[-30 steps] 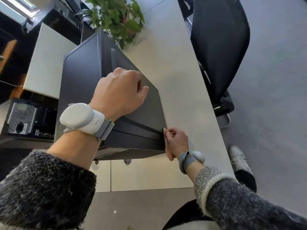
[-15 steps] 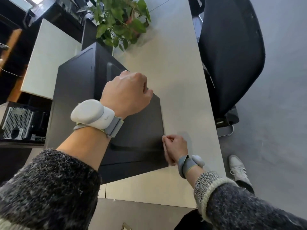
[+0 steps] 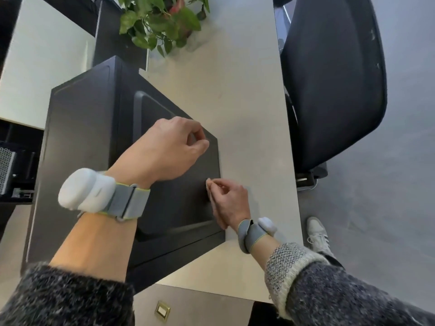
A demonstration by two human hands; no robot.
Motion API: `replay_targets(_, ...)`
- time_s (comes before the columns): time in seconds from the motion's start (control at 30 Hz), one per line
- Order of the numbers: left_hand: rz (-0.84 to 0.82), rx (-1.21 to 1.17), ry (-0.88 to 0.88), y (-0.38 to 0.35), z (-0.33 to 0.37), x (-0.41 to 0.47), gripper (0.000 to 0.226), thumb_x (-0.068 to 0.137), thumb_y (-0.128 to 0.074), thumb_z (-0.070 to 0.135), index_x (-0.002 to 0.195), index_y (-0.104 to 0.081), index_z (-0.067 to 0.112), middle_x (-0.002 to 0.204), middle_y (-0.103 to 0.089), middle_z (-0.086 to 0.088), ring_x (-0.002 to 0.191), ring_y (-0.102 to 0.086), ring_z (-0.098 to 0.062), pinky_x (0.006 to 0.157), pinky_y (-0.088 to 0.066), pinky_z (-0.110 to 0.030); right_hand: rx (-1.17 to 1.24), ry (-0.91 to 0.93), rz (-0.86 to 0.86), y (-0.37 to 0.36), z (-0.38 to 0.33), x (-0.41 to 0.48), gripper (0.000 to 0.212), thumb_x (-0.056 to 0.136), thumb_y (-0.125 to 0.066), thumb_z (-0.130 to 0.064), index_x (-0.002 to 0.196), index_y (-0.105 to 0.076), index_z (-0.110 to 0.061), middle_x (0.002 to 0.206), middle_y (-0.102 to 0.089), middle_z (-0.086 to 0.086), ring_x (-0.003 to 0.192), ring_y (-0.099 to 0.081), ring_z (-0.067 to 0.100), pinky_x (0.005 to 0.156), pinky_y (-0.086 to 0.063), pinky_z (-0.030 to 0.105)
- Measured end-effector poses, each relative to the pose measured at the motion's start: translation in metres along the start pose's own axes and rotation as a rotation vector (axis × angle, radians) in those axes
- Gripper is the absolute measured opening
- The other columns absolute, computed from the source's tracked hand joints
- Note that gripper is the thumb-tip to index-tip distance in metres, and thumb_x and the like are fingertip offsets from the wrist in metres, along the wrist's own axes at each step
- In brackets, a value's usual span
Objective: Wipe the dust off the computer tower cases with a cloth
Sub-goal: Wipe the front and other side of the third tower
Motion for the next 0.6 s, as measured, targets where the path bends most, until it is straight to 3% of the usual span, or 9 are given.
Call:
replay_targets(0.07,-0.022,-0.003,-0.001,-0.001,0.0,0.0,0.016,0.105,-0.054,0.033,0.1,-0.067,0.026,0.078,-0.066,0.01,0.072,-0.062,-0.007,0.059,-0.044,-0.022,-0.003,-0.062,0.022,-0.003,0.008,0.005,0.017,0.097,-0.071,-0.037,0.097,-0.083,-0.024,0.09,-0.078,-0.01,0.088,-0.071,0.008,0.084,-0.055,0.021)
replay_targets(0.17,-0.059,-0.005,0.005,-0.003,0.0,0.0,0.015,0.105,-0.053,0.032,0.102,-0.066,0.026,0.082,-0.066,0.006,0.072,-0.066,-0.016,0.066,-0.057,-0.036,-0.149,-0.222,-0.068,0.001,0.032,0.019,0.024,0.099,-0.067,-0.037,0.097,-0.083,-0.019,0.09,-0.08,0.001,0.092,-0.074,0.022,0.085,-0.056,0.029)
replay_targets(0.27,-0.067,-0.01,-0.004,-0.004,0.0,0.0,0.014,0.106,-0.053,0.031,0.102,-0.065,0.025,0.081,-0.063,0.006,0.071,-0.064,-0.016,0.064,-0.054,-0.035,-0.182,-0.167,-0.099,0.004,0.015,0.031,0.025,0.099,-0.068,-0.039,0.103,-0.083,-0.02,0.097,-0.081,0.001,0.096,-0.074,0.02,0.088,-0.056,0.028)
replay_targets(0.33,-0.069,0.004,-0.019,-0.005,0.002,0.002,0.011,0.106,-0.054,0.03,0.102,-0.063,0.025,0.081,-0.059,0.009,0.071,-0.06,-0.011,0.061,-0.046,-0.027,-0.097,-0.051,-0.065,0.003,-0.012,0.036,0.023,0.098,-0.068,-0.039,0.105,-0.083,-0.022,0.093,-0.08,-0.004,0.089,-0.073,0.013,0.085,-0.056,0.025)
replay_targets(0.4,-0.074,0.017,-0.024,-0.008,0.004,0.003,0.01,0.105,-0.055,0.029,0.103,-0.064,0.025,0.082,-0.059,0.01,0.073,-0.06,-0.011,0.065,-0.049,-0.029,-0.089,0.006,-0.035,-0.002,-0.029,0.04,0.02,0.099,-0.068,-0.036,0.105,-0.082,-0.023,0.088,-0.077,-0.007,0.084,-0.07,0.012,0.08,-0.053,0.021)
replay_targets(0.5,-0.071,0.046,-0.015,-0.009,0.001,0.001,0.012,0.105,-0.054,0.029,0.102,-0.064,0.024,0.081,-0.06,0.009,0.076,-0.061,-0.015,0.072,-0.056,-0.038,-0.18,-0.098,-0.055,0.0,-0.013,0.055,0.024,0.1,-0.068,-0.038,0.105,-0.082,-0.021,0.096,-0.08,0.001,0.094,-0.073,0.021,0.085,-0.055,0.028)
replay_targets(0.6,-0.065,0.082,0.022,-0.009,-0.003,0.003,0.013,0.105,-0.052,0.029,0.103,-0.063,0.023,0.083,-0.06,0.006,0.075,-0.061,-0.016,0.07,-0.055,-0.037,-0.299,-0.201,-0.173,0.004,0.003,0.062,0.027,0.101,-0.065,-0.038,0.101,-0.083,-0.017,0.1,-0.081,0.006,0.103,-0.073,0.028,0.087,-0.053,0.029)
Point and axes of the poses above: each hand's wrist, its own x-axis towards the middle knuckle, its own y-axis out of the back of the hand, z = x × y, the point moved 7 cm from there along x, towards the middle knuckle
